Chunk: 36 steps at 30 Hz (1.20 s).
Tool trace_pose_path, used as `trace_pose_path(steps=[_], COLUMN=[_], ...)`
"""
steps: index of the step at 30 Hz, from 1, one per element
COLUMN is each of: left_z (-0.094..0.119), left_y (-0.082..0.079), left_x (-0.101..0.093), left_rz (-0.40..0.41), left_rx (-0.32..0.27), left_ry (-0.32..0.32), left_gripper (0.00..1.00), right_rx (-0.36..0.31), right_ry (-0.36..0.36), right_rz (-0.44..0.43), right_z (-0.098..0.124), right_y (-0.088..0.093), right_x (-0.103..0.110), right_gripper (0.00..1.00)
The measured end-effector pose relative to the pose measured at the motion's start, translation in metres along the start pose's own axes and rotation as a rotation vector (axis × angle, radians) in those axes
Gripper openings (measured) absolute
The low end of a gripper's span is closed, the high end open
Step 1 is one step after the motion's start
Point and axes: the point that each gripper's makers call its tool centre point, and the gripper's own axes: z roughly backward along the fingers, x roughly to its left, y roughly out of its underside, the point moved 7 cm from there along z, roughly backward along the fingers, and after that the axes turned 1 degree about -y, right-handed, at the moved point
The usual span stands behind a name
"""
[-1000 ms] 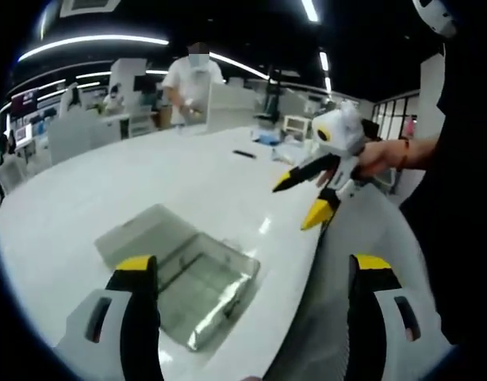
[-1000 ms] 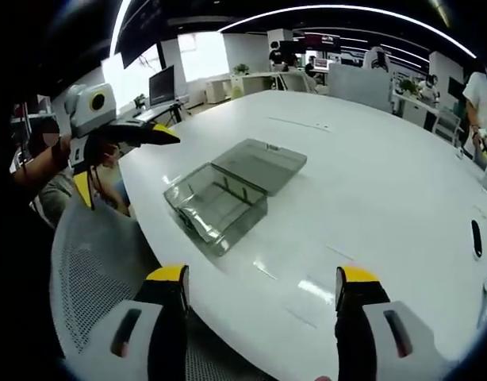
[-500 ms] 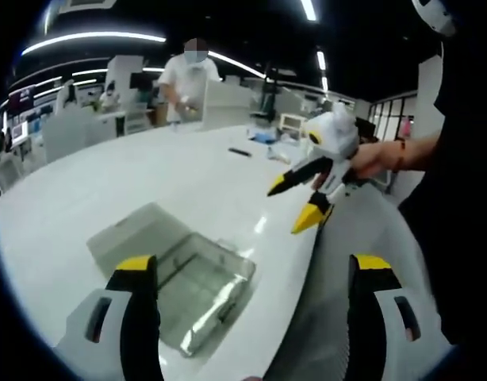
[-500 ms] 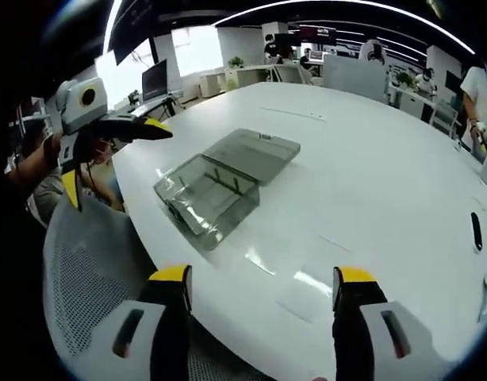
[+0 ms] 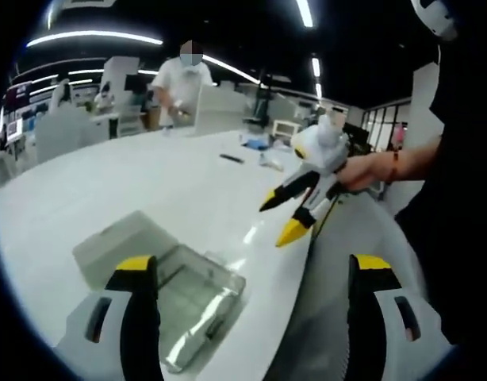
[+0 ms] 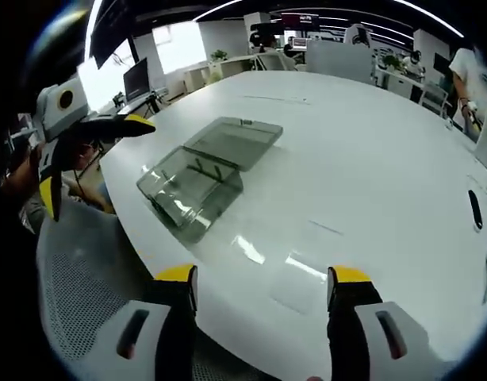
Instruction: Insert the divider into the dual guide fixture by aligning both edges with the guide slots and pushing it downward to the bottom, including one-sided entry, uneven engagement, binding, and posture correction.
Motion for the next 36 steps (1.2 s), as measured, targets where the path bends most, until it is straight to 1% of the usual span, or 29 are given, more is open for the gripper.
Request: trace_pose_path(steps=[5, 8, 11, 15, 20, 24, 26, 31, 36], left_z=[-0.008, -0.011, -0.014, -0.016, -0.017, -0.02, -0.021, -0.024, -0.024], left_y=[-0.003, -0.006, -0.006, -0.006, -0.002, -0.002, -0.002, -0.003, -0.001], left_x=[-0.004, -0.007, -0.007, -0.01, -0.012, -0.014, -0.015, -0.016, -0.017], left_rz=[-0.011, -0.012, -0.022, -0.027, -0.033, -0.04, -0.043, -0.047, -0.047], left_rx=[0.002, 0.001, 0.006, 0.011, 0.03, 0.039, 0.04, 0.042, 0.057], left_ry=[0.012, 0.016, 0.014, 0.013, 0.009, 0.01, 0.014, 0.02, 0.021], left_gripper=[0.99, 0.99, 0.99, 0.99, 0.99, 0.99, 0.99, 0.99, 0.99], right_rx=[0.001, 0.015, 0.017, 0.037, 0.041, 0.049, 0.054, 0.056, 0.062], right_ry=[-0.001, 0.015, 0.013, 0.04, 0.046, 0.046, 0.059, 0.057, 0.066], right_rz=[-0.03, -0.019, -0.026, -0.061, -0.118, -0.116, -0.109, -0.118, -0.13], right_z=[-0.002, -0.003, -0.003, -0.004, -0.005, -0.006, -0.006, -0.008, -0.01], right_y=[0.002, 0.004, 0.005, 0.009, 0.013, 0.015, 0.015, 0.014, 0.014], right_x=[-0.002, -0.004, -0.004, -0.009, -0.012, -0.012, -0.013, -0.014, -0.017], right_gripper=[0.63, 0.63, 0.62, 0.6, 0.59, 0.59, 0.59, 0.6, 0.59])
